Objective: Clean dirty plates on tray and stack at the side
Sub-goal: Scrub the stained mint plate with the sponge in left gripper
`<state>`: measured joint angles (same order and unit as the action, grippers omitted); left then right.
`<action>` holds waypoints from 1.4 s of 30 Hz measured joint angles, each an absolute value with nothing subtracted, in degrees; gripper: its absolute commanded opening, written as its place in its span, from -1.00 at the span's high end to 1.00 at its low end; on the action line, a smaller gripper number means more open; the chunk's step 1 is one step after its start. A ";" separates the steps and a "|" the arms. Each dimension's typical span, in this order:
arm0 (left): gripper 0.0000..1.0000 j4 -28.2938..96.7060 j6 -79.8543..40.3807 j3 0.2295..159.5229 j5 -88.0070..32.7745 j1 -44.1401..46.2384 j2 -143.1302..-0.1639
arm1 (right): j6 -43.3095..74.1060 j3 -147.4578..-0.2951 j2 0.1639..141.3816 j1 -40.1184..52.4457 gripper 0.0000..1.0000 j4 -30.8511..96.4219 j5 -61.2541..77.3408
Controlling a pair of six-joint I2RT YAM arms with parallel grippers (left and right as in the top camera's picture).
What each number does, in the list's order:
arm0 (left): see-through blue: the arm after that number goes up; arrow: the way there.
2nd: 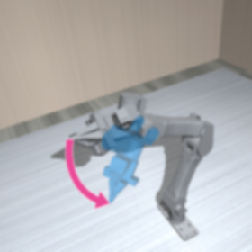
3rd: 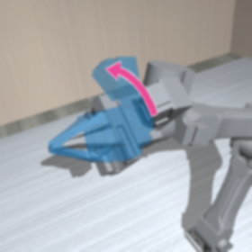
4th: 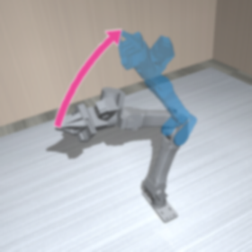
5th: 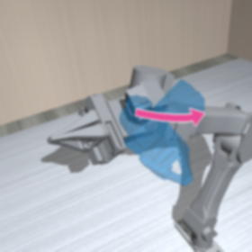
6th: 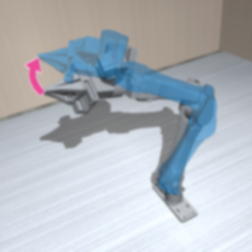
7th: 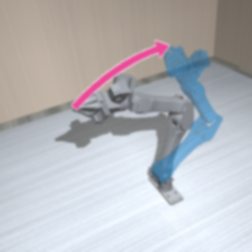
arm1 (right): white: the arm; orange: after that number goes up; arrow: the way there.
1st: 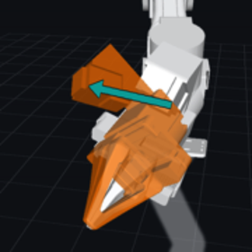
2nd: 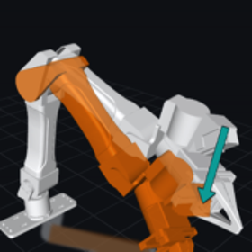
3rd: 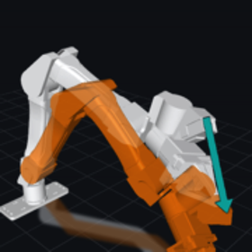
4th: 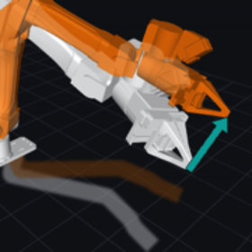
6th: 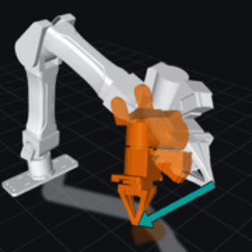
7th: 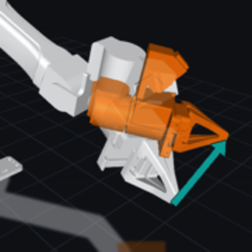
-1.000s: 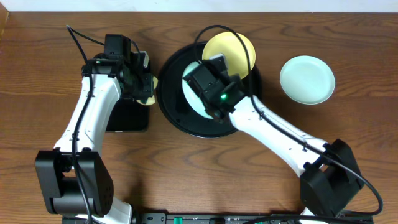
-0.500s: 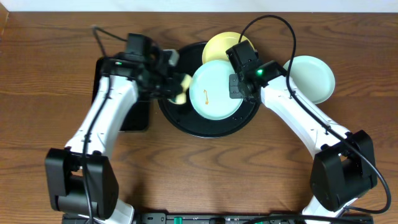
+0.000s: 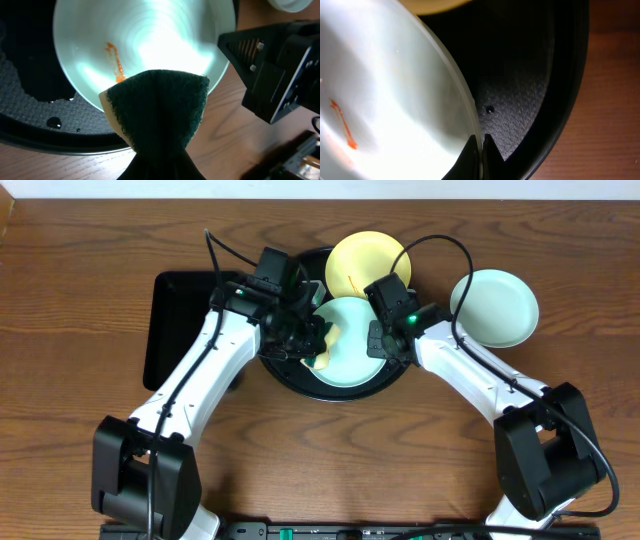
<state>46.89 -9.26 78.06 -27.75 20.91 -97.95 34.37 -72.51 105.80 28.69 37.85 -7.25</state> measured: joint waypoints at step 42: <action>0.85 2.46 -14.98 52.05 -14.63 26.09 -100.88 | 38.46 -71.59 105.80 29.02 0.98 39.13 -7.01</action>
<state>2.46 -14.98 52.05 -14.63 26.09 -100.88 38.46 -71.59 105.80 29.02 39.13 -7.01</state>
